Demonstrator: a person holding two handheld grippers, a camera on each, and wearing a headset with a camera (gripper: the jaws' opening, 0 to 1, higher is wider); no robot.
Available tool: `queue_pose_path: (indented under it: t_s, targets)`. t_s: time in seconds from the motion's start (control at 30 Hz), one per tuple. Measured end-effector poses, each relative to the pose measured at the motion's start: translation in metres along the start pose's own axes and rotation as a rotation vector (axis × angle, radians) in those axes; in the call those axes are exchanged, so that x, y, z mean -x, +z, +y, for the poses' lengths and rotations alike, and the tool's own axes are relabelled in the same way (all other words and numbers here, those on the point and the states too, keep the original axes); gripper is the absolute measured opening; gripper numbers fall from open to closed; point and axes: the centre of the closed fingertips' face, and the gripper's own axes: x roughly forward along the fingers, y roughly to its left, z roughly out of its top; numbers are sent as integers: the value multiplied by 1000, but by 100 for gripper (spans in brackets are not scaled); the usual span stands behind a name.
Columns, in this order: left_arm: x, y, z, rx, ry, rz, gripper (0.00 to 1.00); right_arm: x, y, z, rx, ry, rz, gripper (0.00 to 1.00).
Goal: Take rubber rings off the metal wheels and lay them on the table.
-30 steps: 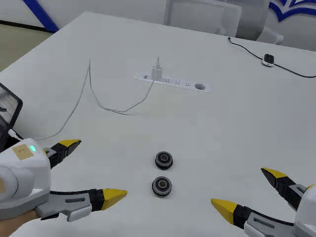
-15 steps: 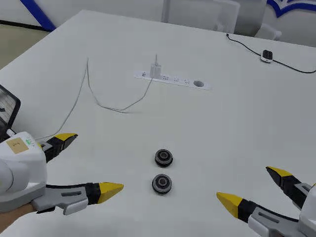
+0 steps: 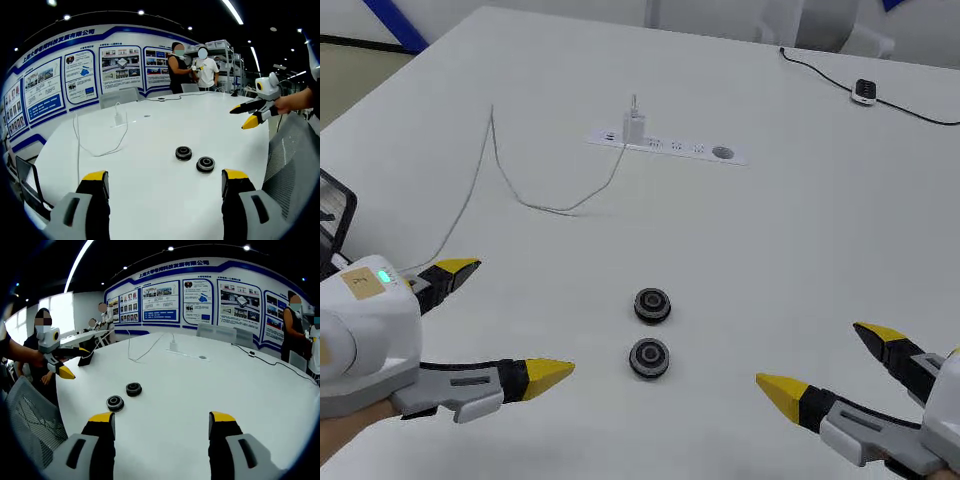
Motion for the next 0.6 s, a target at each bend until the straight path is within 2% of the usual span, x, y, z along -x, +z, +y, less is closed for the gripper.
queue_pose_path:
  t_s: [0.2,0.4,0.6]
  targets:
    - [-4,1,-3,-2,-4,2,95,-4,-5,1,-20,16,8,77]
    - [-14,-4,-11,-46,-43,33,94,-7,-9,5,-35,32,17,75]
    - [-26,-1,-17,-78,-71,27,92,-9,-15,13,-46,64,32,74]
